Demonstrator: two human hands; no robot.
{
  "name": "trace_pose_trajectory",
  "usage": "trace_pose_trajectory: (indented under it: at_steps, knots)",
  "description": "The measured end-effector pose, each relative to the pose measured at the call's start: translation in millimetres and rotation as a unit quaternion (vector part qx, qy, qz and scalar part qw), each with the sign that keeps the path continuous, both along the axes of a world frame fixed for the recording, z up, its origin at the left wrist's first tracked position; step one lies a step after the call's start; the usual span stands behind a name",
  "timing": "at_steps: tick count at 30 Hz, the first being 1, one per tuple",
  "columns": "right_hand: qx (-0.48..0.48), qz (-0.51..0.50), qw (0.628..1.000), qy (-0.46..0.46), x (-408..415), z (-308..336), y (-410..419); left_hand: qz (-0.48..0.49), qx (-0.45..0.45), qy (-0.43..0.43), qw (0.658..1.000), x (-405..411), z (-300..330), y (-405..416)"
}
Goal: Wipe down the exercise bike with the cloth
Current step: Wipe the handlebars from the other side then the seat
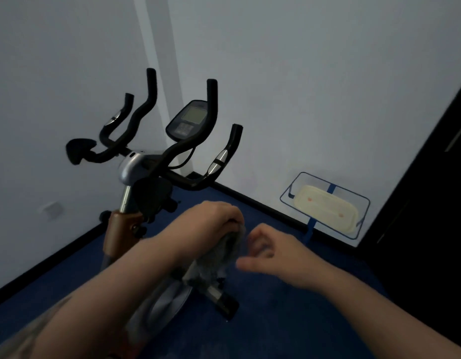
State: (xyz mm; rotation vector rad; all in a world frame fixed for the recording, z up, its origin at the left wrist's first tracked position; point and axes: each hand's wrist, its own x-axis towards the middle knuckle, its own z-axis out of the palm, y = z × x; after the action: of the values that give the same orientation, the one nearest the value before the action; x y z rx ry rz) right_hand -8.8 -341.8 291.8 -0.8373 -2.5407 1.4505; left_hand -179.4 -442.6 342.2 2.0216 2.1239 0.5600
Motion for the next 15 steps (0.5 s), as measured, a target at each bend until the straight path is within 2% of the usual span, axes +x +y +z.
trace_pose_trajectory:
  at_steps: [6, 9, 12, 15]
  knots:
    - [0.090, -0.068, 0.991, 0.070, -17, -29, -21, 0.069, -0.024, 0.049, 0.996, 10, 15, -17]
    - [0.149, -0.047, 0.983, 0.100, -12, -23, -13, 0.081, -0.028, 0.049, 0.995, 7, 16, -28]
    - [0.186, 0.021, 0.980, 0.068, -2, -9, 6, 0.096, -0.055, 0.054, 0.992, -1, 8, -38]
    - [0.240, 0.049, 0.970, -0.003, 2, -1, 17, 0.145, -0.059, -0.006, 0.988, -3, -12, -48]
